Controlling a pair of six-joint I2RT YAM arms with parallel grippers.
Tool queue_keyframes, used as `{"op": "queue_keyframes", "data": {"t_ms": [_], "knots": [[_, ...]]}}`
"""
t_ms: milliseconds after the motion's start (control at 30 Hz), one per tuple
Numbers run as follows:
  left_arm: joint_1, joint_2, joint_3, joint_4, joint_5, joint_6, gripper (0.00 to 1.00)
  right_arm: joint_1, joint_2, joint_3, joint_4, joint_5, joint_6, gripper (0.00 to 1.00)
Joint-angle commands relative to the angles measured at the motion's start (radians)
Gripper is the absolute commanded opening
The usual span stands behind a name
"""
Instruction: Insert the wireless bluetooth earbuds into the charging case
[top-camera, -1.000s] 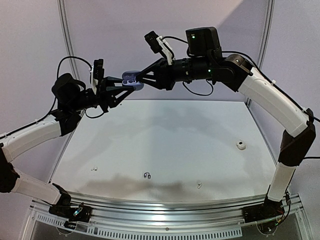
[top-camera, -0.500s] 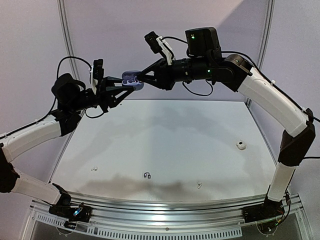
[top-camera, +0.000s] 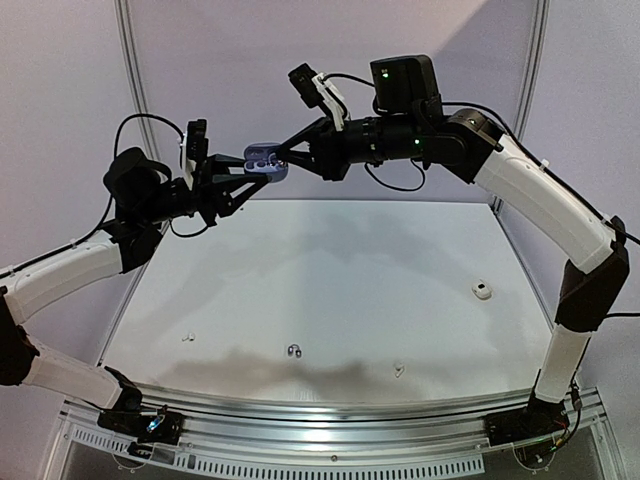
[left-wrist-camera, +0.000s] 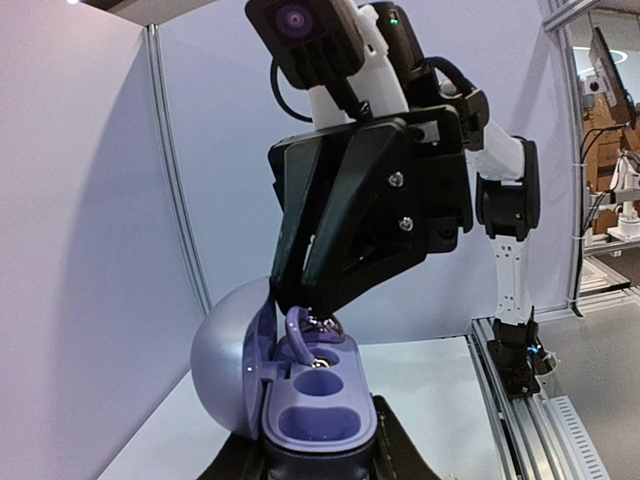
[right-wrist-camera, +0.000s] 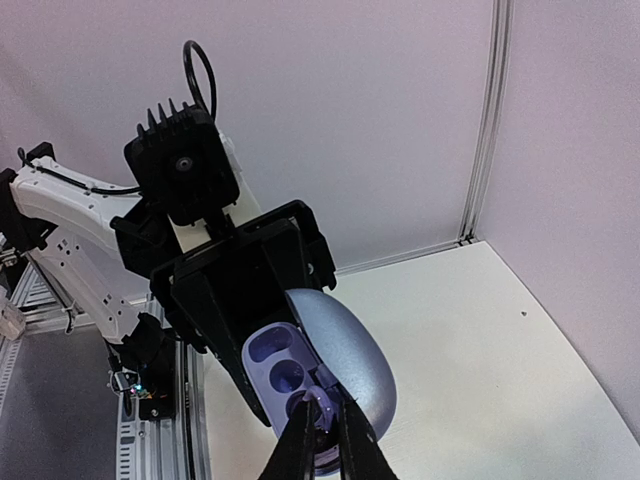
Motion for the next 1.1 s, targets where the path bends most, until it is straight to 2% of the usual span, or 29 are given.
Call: {"op": "queue_keyframes", "data": {"t_ms": [0, 300, 533, 833, 1067], "knots": [[-0.005, -0.017, -0.010, 0.032, 0.018, 0.016, 0.00, 0.001, 0.026, 0.004, -0.008, -0.034, -0.028, 0.09], [-0.005, -0.013, -0.002, 0.027, 0.013, 0.092, 0.00, 0.003, 0.049, 0.006, 0.010, -0.014, 0.027, 0.18], [-0.005, -0.008, 0.006, 0.022, 0.030, 0.102, 0.00, 0.002, 0.064, 0.006, 0.008, -0.012, 0.026, 0.19], [0.001, -0.009, 0.002, 0.027, -0.024, 0.044, 0.00, 0.001, 0.059, -0.005, -0.011, -0.033, 0.024, 0.10], [0.003, -0.010, -0.007, 0.055, 0.014, -0.022, 0.00, 0.002, -0.005, -0.121, 0.122, -0.026, 0.017, 0.07]]}}
